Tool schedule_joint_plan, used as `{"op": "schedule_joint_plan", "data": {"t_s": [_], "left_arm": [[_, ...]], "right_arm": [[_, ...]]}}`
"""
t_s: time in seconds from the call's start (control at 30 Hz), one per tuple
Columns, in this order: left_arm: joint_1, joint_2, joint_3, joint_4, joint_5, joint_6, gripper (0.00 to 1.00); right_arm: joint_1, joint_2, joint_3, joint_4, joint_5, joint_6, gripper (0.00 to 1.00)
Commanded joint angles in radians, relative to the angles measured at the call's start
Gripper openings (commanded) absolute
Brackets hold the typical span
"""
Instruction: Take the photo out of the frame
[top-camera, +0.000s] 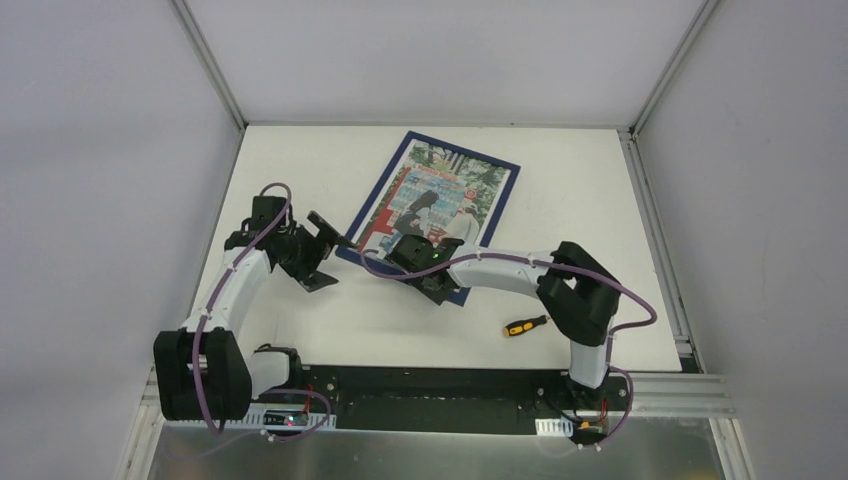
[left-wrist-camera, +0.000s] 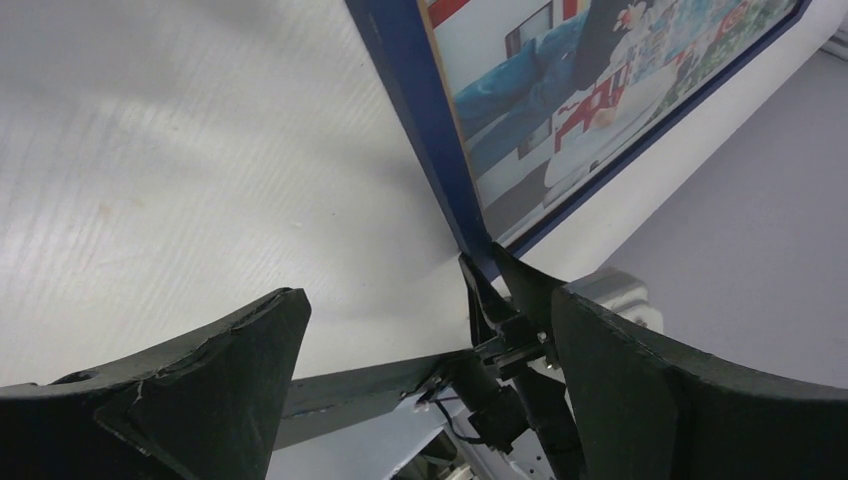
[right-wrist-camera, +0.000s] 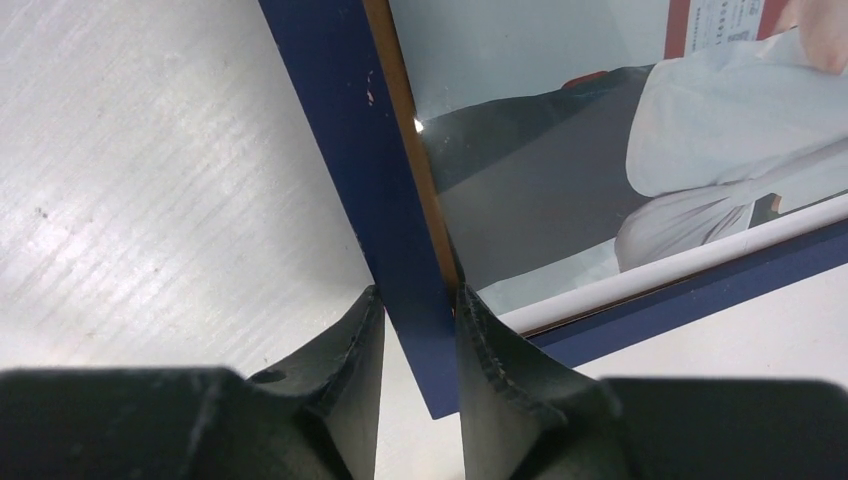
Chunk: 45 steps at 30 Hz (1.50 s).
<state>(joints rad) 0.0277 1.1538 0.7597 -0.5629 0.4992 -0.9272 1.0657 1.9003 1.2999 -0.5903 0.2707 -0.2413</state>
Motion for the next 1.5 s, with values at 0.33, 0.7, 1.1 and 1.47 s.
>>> {"op": "schedule_joint_plan", "data": {"t_s": [0.33, 0.7, 1.1, 1.47], "left_arm": [[0.003, 0.013, -0.062, 0.379, 0.104, -0.284, 0.99], [-0.018, -0.027, -0.232, 0.777, 0.083, -0.469, 0.97], [-0.023, -0.148, -0.164, 0.502, -0.03, -0.25, 0.96], [0.049, 0.06, 0.358, -0.133, -0.122, 0.416, 0.96]], "right_arm": [[0.004, -0.262, -0.05, -0.029, -0.082, 0.023, 0.0], [-0.005, -0.299, -0.023, -0.055, -0.185, 0.068, 0.0], [-0.063, -0.352, -0.028, -0.057, -0.3, 0.12, 0.0], [-0.082, -0.41, -0.064, -0.099, -0.392, 0.084, 0.0]]}}
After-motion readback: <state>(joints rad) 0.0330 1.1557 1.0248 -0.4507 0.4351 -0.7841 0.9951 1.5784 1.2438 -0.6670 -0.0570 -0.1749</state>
